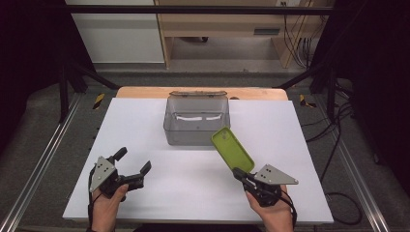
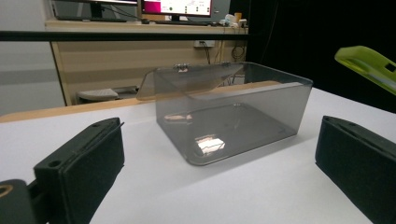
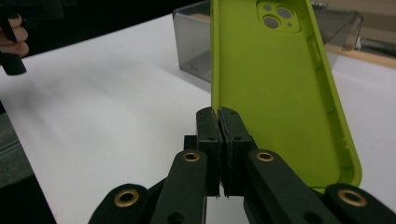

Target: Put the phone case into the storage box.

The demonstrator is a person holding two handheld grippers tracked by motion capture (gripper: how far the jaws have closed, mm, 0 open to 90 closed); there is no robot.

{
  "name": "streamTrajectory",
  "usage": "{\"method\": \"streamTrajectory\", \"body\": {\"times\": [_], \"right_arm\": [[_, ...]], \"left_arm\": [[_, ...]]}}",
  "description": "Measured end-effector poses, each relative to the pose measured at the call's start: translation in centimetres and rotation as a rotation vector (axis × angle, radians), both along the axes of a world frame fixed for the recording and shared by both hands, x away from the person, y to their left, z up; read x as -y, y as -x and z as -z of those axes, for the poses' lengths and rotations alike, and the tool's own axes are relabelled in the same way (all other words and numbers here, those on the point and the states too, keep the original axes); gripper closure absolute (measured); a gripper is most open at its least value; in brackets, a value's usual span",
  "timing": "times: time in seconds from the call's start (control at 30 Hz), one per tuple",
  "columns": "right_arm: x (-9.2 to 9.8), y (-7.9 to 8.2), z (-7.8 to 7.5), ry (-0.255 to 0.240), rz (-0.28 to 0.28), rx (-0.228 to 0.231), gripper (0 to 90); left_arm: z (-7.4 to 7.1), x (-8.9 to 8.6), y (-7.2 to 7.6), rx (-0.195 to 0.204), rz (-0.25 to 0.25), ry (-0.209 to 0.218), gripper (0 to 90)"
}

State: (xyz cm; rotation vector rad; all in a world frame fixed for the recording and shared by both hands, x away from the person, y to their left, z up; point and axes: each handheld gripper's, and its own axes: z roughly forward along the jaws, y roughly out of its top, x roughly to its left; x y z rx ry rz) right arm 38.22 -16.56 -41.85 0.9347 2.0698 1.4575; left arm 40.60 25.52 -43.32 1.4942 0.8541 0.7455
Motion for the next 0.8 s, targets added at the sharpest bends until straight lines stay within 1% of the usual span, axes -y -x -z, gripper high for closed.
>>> {"method": "streamTrajectory", "body": {"times": [0.07,0.1,0.13,0.2,0.33,0.37,0.4,0.43,0.47,0.5,0.53,0.57,0.6,0.63,0.67,0.7,0.73,0.8], "right_arm": [[-0.2,-0.2,-0.2,-0.004,-0.002,0.004,88.1],[-0.9,-0.9,-0.8,-0.013,-0.01,0.017,88.1],[-0.9,-0.9,-0.8,-0.013,-0.01,0.017,88.1],[-1.7,-1.7,-1.4,-0.015,-0.019,0.032,88.1],[-3.4,-3.2,-2.5,-0.022,-0.033,0.06,88.1],[-3.8,-3.6,-2.7,-0.023,-0.034,0.067,88.1],[-4.7,-4.3,-3.0,-0.03,-0.038,0.08,88.1],[-4.7,-4.3,-3.0,-0.03,-0.038,0.08,88.1],[-5.1,-4.6,-3.1,-0.033,-0.042,0.087,88.1],[-5.5,-4.8,-3.1,-0.042,-0.044,0.086,88.0],[-5.9,-5.0,-3.0,-0.052,-0.045,0.087,88.1],[-6.1,-5.1,-2.9,-0.061,-0.047,0.082,88.1],[-6.5,-5.2,-2.8,-0.065,-0.051,0.077,88.1],[-6.8,-5.2,-2.7,-0.052,-0.055,0.079,88.1],[-7.1,-5.1,-2.6,-0.05,-0.057,0.08,88.1],[-7.2,-5.1,-2.5,-0.057,-0.06,0.076,88.1],[-7.5,-5.0,-2.5,-0.061,-0.062,0.074,88.1],[-8.2,-4.9,-2.4,-0.053,-0.053,0.078,88.1]], "left_arm": [[-0.7,0.5,-0.2,0.01,0.01,-0.004,1.1],[-1.0,0.7,-0.4,0.014,0.013,-0.008,1.1],[-1.4,0.9,-0.6,0.016,0.017,-0.008,1.1],[-2.2,1.3,-1.2,0.017,0.022,-0.016,1.1],[-3.5,2.2,-2.6,0.024,0.038,0.007,1.1],[-3.9,2.4,-3.0,0.027,0.041,0.018,1.1],[-4.2,2.7,-3.3,0.027,0.046,0.019,1.1],[-4.4,3.0,-3.6,0.03,0.048,0.021,1.1],[-4.6,3.2,-3.8,0.026,0.048,0.012,1.1],[-4.7,3.5,-4.0,0.014,0.044,0.02,1.1],[-4.7,3.7,-4.0,0.011,0.043,0.029,1.6],[-4.7,3.8,-3.9,0.01,0.031,0.026,1.7],[-4.6,4.0,-3.8,0.007,0.014,0.01,1.5],[-4.6,4.1,-3.6,0.004,0.001,-0.009,2.2],[-4.6,4.1,-3.4,0.0,-0.002,-0.01,2.4],[-4.5,4.0,-3.2,-0.001,-0.009,0.001,2.4],[-4.4,4.2,-3.0,-0.011,0.008,0.015,2.3],[-4.3,4.5,-2.7,-0.014,0.02,0.014,2.1]]}}
